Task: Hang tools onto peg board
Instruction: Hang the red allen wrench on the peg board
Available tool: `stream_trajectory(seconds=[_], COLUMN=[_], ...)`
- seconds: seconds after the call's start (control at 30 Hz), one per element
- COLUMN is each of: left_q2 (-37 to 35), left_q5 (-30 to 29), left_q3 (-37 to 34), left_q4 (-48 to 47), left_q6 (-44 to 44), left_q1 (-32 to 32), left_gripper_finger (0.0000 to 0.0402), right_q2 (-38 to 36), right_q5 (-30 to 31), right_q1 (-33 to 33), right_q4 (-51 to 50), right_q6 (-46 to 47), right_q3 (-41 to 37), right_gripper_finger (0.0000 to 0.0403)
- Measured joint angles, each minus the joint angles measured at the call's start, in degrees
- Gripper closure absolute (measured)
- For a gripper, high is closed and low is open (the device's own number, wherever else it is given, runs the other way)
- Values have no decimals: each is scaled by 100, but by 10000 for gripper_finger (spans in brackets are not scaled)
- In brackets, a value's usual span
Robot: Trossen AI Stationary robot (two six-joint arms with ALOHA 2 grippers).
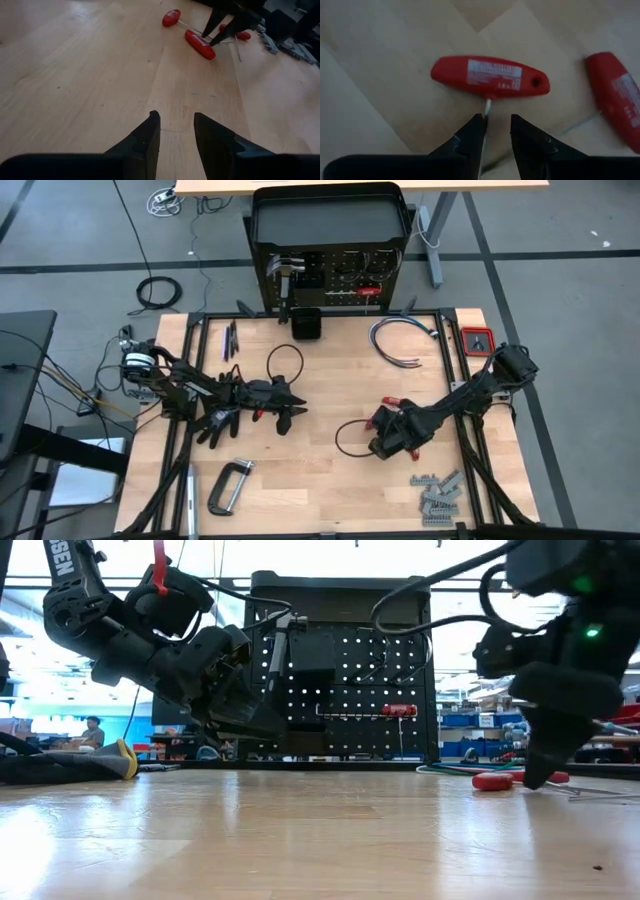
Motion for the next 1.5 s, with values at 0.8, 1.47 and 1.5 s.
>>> stream_trajectory(seconds=[0.8,1.47,1.5], left_q2=[0,0,0], left_q5=[-70,-79,-79], left_q3=[0,0,0], left_q4=[0,-5,-4], left_q6=[17,-5,-4], left_q1=[0,-1,-1], left_gripper_finger=[277,277,277], right_q2=[-87,709,806], right_q5=[541,1167,1159], right_q1=[-1588,-5319,-5364], right_q4=[395,5452,5549], right_q6=[-2357,-4072,-4010], right_q3=[782,1071,1070], right_gripper_finger=[389,397,397])
